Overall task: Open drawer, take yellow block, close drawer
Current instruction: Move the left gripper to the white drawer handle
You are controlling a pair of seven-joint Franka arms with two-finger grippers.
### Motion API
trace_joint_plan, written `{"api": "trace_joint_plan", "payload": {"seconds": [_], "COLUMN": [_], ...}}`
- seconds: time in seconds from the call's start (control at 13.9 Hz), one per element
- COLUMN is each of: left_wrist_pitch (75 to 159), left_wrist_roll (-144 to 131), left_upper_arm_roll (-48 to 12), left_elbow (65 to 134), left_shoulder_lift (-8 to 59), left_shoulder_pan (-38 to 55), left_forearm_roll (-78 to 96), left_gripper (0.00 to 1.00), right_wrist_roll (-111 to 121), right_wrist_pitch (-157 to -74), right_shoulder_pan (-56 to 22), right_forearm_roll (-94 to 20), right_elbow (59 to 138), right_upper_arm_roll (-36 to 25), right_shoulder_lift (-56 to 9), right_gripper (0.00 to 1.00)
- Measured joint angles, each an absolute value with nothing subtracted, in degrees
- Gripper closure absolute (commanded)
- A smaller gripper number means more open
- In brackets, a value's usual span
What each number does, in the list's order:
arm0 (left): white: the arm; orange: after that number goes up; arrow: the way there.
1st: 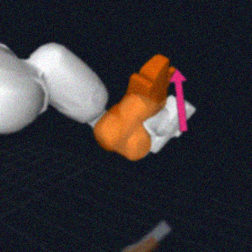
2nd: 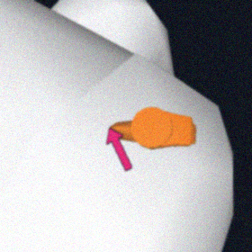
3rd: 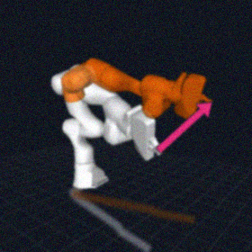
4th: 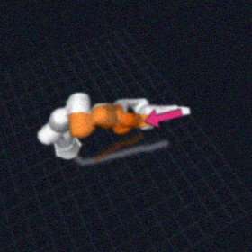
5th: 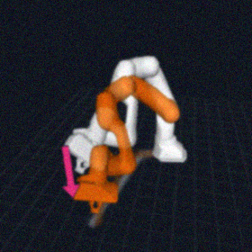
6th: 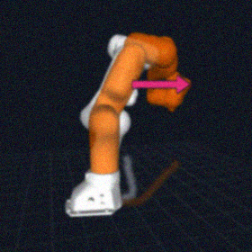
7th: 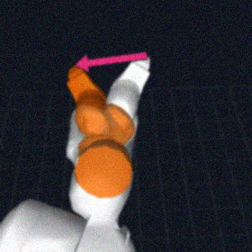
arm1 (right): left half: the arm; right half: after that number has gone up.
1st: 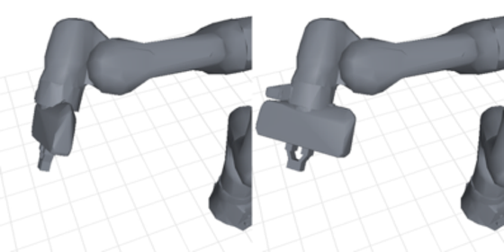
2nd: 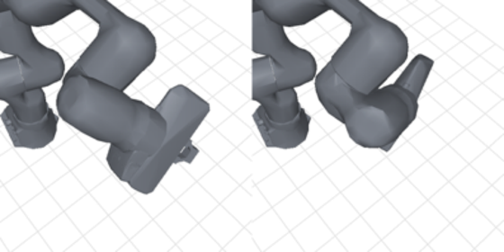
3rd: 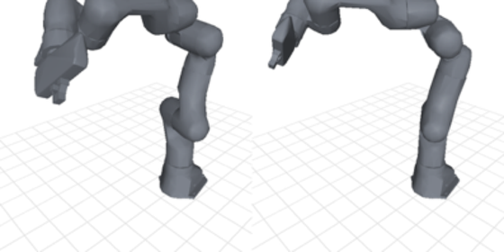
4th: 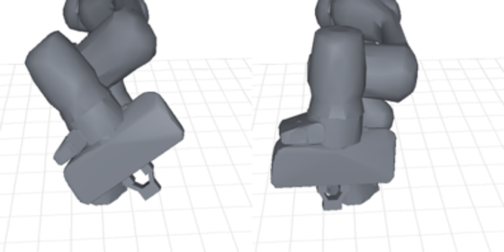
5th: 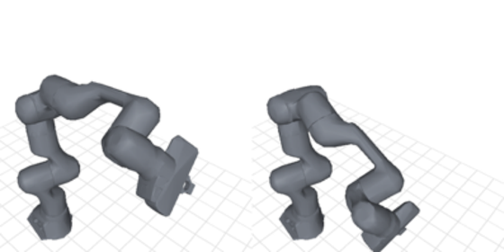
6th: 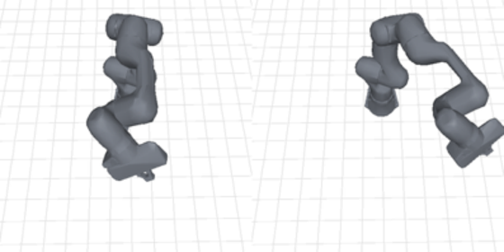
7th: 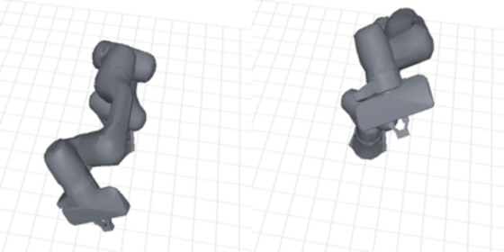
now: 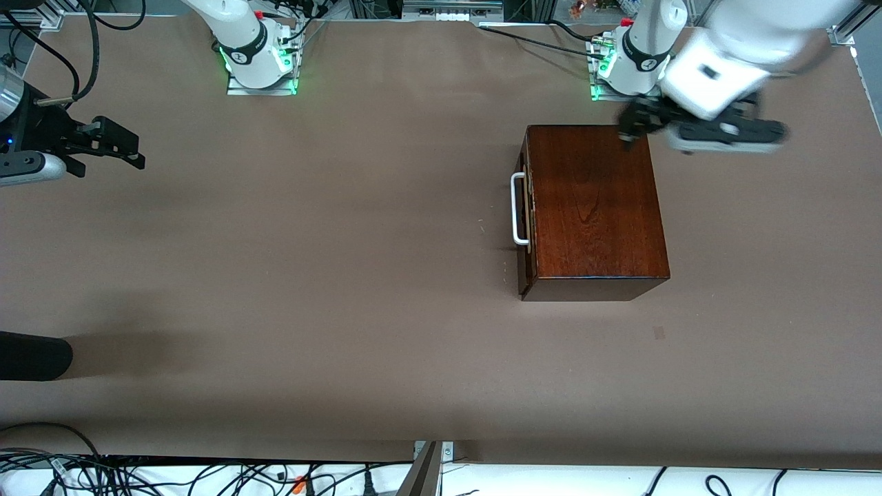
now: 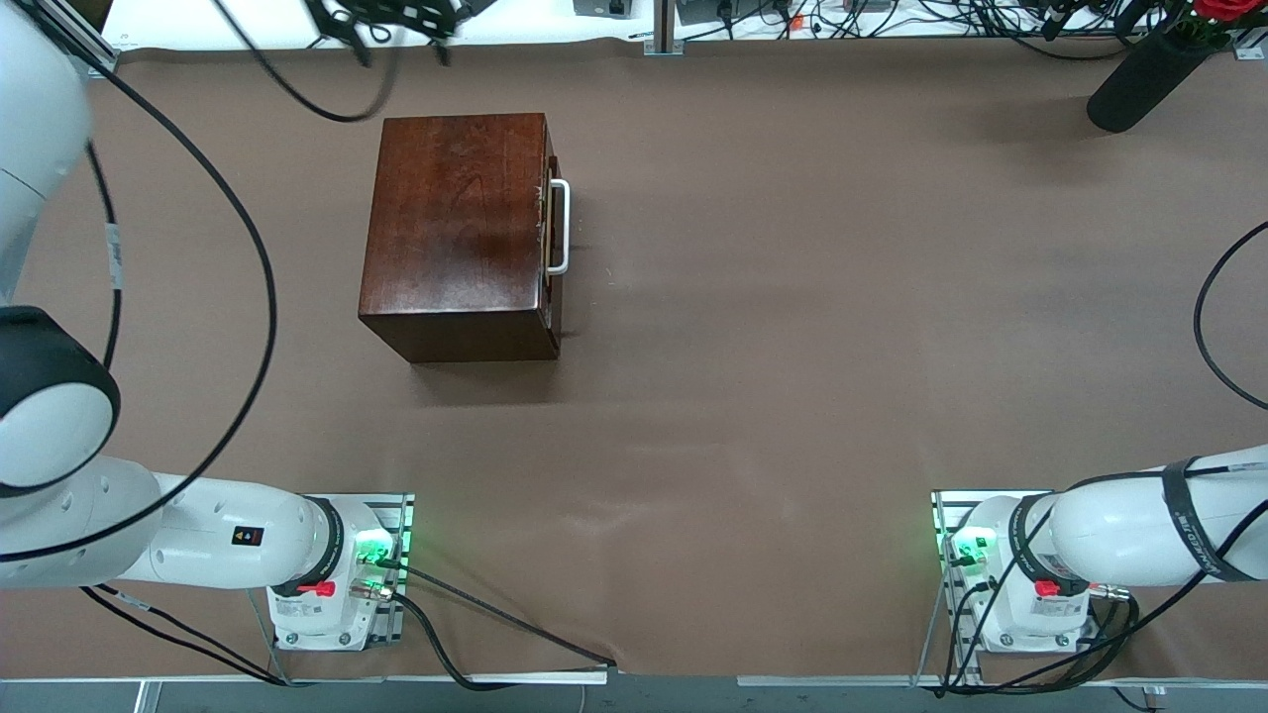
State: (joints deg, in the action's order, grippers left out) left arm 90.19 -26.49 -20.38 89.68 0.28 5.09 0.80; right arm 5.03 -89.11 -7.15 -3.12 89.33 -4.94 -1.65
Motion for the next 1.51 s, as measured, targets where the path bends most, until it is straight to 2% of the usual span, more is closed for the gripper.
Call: {"api": "trace_joint_plan", "payload": {"seconds": [0.22, 0.36, 0.65, 1.15, 1.51], "left_wrist_pitch": [90.6, 90.6, 91.0, 91.3, 95.2], "left_wrist_roll": [-36.0, -43.0, -50.4, -51.3, -49.9], "left_upper_arm_roll": [-27.3, -29.3, -29.7, -29.6, -29.4], "left_elbow": [88.6, 88.3, 87.6, 87.1, 87.1], "left_shoulder_lift": [2.3, 4.4, 9.7, 17.6, 23.4], "left_shoulder_pan": [6.4, 10.2, 18.7, 20.8, 21.1], "left_forearm_roll": [-1.1, -4.4, -9.6, -17.2, -20.4], "left_gripper": [0.00, 0.00, 0.00, 0.00, 0.00], "right_wrist_roll": [5.0, 5.0, 5.0, 5.0, 5.0], "right_wrist_pitch": [-89.1, -89.1, -89.1, -89.1, -89.1], "right_shoulder_pan": [-7.1, -7.1, -7.1, -7.1, -7.1], "right_forearm_roll": [-3.1, -3.1, -3.1, -3.1, -3.1], "right_elbow": [89.3, 89.3, 89.3, 89.3, 89.3], "right_upper_arm_roll": [-4.9, -5.0, -5.0, -5.2, -5.3], "right_shoulder_lift": [-1.7, -1.7, -1.7, -1.7, -1.7], "right_gripper": [0.00, 0.00, 0.00, 0.00, 0.00]}}
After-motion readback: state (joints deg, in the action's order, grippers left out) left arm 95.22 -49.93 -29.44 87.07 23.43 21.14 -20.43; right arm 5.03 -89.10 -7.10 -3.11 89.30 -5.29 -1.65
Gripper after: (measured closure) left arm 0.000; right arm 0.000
